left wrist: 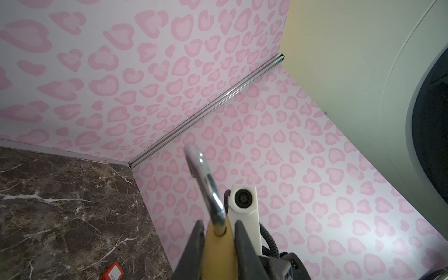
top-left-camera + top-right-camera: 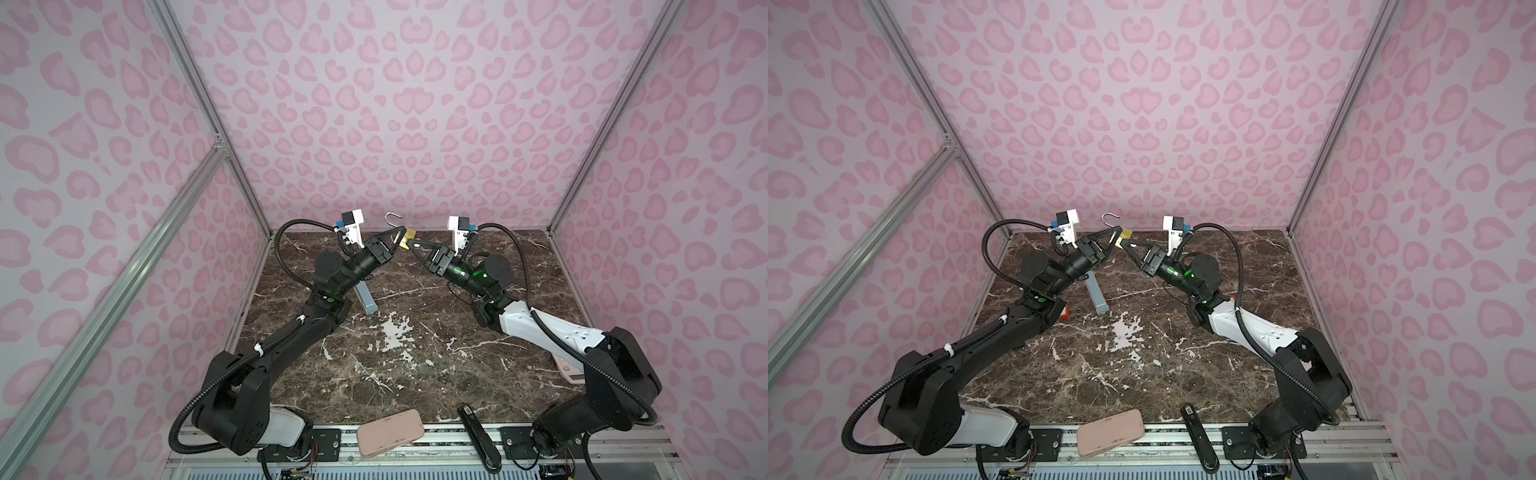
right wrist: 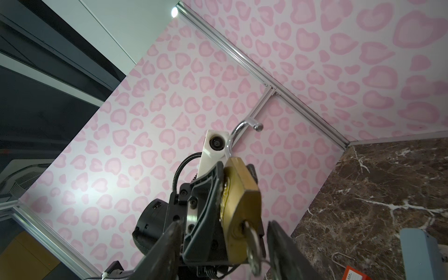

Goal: Lock with the key

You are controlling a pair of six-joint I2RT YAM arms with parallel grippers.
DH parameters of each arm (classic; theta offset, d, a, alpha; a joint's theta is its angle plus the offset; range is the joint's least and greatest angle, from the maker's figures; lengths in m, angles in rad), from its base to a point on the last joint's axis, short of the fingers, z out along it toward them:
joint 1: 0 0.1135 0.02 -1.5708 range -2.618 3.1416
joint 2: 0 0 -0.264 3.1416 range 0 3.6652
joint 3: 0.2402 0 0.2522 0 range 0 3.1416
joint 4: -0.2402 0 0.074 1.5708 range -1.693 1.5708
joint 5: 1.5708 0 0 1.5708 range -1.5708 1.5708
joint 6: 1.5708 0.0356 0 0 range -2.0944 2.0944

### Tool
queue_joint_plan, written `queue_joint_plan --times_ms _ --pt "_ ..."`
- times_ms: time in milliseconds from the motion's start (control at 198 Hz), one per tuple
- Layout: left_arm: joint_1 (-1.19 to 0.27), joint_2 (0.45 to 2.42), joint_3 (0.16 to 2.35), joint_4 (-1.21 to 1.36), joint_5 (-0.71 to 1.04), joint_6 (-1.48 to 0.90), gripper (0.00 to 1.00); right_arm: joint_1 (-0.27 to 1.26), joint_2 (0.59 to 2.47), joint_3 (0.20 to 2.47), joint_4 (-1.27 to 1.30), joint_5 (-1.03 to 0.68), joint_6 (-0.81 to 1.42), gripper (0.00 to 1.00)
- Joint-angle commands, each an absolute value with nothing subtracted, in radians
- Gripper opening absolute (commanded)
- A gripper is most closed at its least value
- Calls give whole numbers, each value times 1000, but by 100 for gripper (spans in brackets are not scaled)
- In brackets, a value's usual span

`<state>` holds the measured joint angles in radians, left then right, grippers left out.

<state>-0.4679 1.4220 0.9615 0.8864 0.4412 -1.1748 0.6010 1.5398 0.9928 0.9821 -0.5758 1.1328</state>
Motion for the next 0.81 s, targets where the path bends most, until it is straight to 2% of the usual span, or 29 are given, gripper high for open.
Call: queue_joint_plan --times_ms 0,292,519,610,671,802 --pt "-472 1429 982 988 435 -1181 4 600 1551 1004 1029 -576 1142 50" --pt "-475 1439 980 994 446 -1186 4 598 1610 1038 1105 -583 1204 34" --pt "-476 1440 976 993 451 -1186 5 598 1620 1049 1117 -594 1215 13" --pt "-476 1439 969 987 444 -1188 27 597 1620 1044 1116 -597 1222 7" --pt "-476 1434 963 979 440 -1179 52 592 1617 1043 1118 -600 1232 4" --pt "-470 1409 949 945 427 -1150 72 569 1598 1021 1121 -598 1242 2"
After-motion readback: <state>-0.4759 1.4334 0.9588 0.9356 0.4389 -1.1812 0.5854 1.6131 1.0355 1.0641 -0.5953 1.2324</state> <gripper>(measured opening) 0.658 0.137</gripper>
